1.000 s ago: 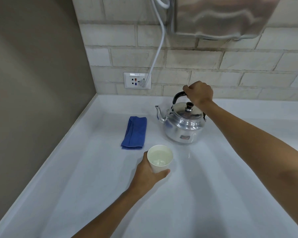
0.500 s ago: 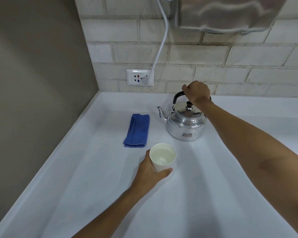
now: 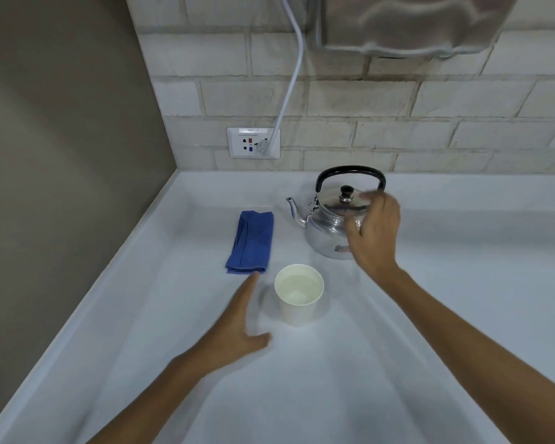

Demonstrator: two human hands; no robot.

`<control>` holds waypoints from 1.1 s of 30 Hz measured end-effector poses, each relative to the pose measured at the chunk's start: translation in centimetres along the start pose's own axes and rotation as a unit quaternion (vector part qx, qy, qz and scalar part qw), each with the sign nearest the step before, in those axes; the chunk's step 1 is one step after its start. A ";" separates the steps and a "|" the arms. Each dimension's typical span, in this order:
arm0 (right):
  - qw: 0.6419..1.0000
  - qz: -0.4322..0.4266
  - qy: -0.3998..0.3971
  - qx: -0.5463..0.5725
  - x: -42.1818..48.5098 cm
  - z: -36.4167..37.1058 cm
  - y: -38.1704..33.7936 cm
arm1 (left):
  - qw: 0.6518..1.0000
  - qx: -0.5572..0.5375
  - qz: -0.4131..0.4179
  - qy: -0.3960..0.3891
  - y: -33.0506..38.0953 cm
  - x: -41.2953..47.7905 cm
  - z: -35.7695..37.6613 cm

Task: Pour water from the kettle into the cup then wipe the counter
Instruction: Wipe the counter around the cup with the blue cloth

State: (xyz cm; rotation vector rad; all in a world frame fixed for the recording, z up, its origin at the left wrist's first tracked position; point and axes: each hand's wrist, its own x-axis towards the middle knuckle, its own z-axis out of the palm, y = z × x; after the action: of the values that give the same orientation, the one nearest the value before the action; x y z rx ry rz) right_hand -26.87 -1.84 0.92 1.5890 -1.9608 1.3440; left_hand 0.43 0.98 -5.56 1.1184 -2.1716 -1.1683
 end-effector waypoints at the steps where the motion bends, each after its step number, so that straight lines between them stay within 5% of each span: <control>1: 0.999 0.023 -0.035 -0.007 -2.1 -0.2 0.5 | 1.000 0.026 -0.003 0.013 -0.4 0.0 -1.1; 5: 0.970 0.090 -0.205 -0.092 -8.5 -0.2 1.8 | 0.991 0.056 0.010 0.117 -0.5 3.2 -4.4; 10: 0.921 0.082 -0.335 -0.180 -12.0 0.4 2.4 | 0.978 0.149 0.022 0.145 -0.2 10.3 -5.3; 16: 0.916 0.082 -0.335 -0.204 -12.8 0.6 2.4 | 0.930 0.357 -0.051 0.072 -2.3 16.1 -3.5; 23: 0.919 0.084 -0.327 -0.204 -12.8 1.0 2.2 | 0.924 0.374 -0.048 0.062 -2.8 16.0 -1.6; 27: 0.918 0.081 -0.328 -0.208 -12.8 0.8 2.4 | 0.906 0.418 0.061 -0.012 -2.4 12.5 -0.1; 33: 0.917 0.076 -0.327 -0.215 -12.9 1.0 2.4 | 0.940 0.292 0.165 -0.064 -3.3 7.1 -2.2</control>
State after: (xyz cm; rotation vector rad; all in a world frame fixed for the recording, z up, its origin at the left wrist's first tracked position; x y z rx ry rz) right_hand -24.10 5.23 -9.77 1.8183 -2.5639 0.3531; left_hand -0.74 -6.91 -7.10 0.8421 -2.7704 -0.4654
